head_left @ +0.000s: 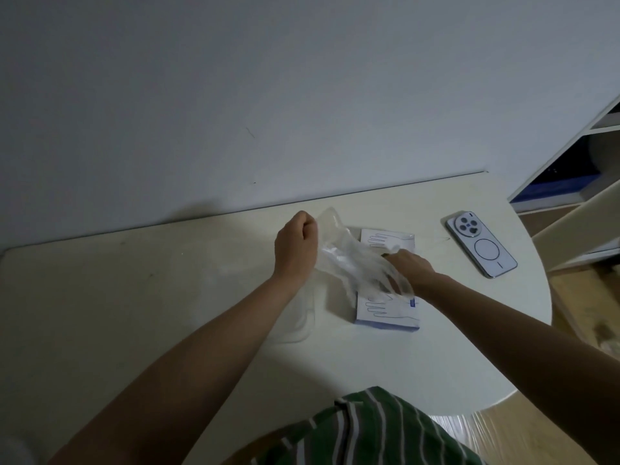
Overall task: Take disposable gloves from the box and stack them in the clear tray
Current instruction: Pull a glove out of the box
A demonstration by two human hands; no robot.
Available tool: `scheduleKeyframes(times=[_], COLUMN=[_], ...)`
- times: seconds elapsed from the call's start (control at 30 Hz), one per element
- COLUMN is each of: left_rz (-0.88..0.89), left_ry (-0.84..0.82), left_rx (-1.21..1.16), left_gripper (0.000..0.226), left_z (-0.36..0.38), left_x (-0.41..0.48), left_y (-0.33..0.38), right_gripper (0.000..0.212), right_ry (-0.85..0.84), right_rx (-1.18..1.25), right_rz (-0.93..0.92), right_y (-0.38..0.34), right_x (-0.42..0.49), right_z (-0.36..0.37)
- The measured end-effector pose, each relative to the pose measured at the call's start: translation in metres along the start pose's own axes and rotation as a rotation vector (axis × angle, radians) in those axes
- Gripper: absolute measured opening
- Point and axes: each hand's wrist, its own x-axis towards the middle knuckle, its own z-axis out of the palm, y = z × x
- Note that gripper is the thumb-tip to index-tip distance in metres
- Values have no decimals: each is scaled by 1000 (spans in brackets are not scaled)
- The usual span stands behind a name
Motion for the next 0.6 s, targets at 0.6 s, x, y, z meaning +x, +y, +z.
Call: scheduleKeyframes(times=[0.6], left_rz=[-193], left_ry=[66], left_rx=[-153], left_gripper=[18], left_z=[-80], left_x=[-17], left_y=[-67], right_gripper=[15], right_ry=[677], right_rx=[915], right_rz=[-168], right_y=[-75], right_x=[-31], right_z=[-56])
